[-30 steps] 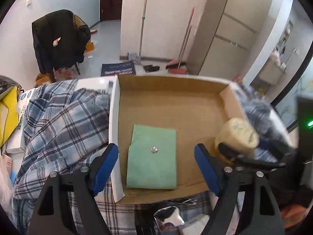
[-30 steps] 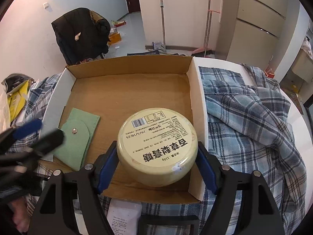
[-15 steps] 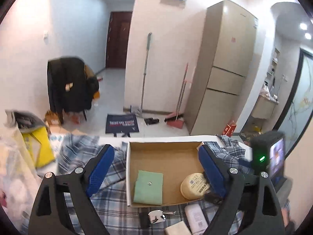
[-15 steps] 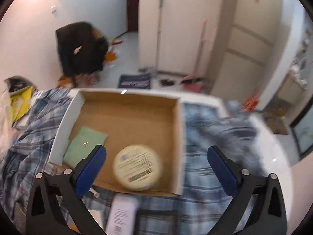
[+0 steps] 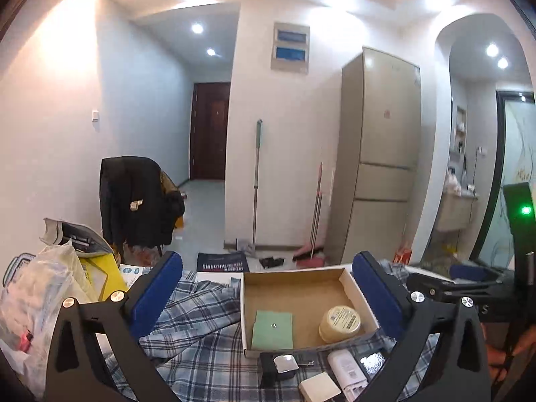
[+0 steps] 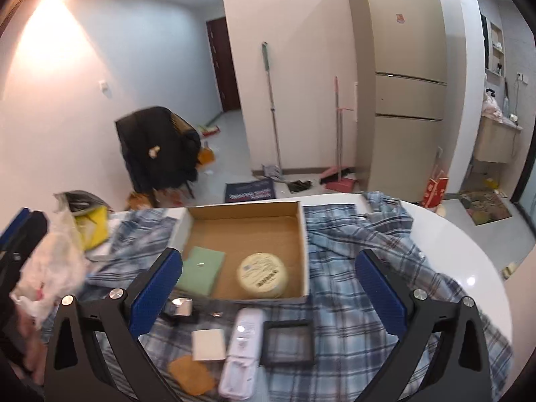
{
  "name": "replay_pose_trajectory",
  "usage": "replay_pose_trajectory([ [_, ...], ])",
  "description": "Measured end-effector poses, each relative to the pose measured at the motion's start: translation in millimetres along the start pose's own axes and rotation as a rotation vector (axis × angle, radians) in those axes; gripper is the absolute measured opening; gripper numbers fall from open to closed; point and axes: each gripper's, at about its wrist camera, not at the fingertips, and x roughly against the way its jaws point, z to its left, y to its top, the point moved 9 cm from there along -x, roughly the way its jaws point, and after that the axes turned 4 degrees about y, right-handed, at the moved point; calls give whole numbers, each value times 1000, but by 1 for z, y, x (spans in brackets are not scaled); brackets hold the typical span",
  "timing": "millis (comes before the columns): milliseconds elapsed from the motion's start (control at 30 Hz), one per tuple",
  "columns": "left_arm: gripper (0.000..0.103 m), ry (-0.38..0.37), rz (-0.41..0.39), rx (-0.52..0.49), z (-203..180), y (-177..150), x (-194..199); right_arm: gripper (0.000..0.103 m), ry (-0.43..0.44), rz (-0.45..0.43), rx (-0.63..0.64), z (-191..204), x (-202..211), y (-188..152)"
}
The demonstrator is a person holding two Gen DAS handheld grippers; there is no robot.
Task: Organize rigid objects
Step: 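Grasp the white USB modem with the right tool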
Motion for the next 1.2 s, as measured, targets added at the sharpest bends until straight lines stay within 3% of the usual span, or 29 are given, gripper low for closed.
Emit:
replay_pose_trajectory([
  [133,103,0,26,25,8,-19,-2,99,27,15,-34,6,-4,-16],
  [233,103,6,69,35,13,-37,-7,89,46,105,-73,2,-12,-39],
  [333,103,-77,136,86,11,-53,-7,86,105,186,-78,3,-12,-61],
  [500,103,-14,70,58,11,-58,0,80,-2,206,-63,-3,-18,-87],
  [600,103,4,51,29,10,-69,-3,66,24,282,-77,2,-36,-112],
  [667,103,39,63,13,13,-81,-7,45,75,367,-49,14,-50,-134],
  [733,103,29,79,-9,11,-90,-9,39,91,413,-22,21,-60,-148],
  [833,103,25,108,-15,12,-101,-14,39,94,427,-22,26,-68,-158],
  [1033,103,12,134,88,26,-113,-23,40,22,449,-20,18,-86,-168],
  [1200,103,23,152,93,27,-119,-29,46,3,431,-2,17,-89,-164],
])
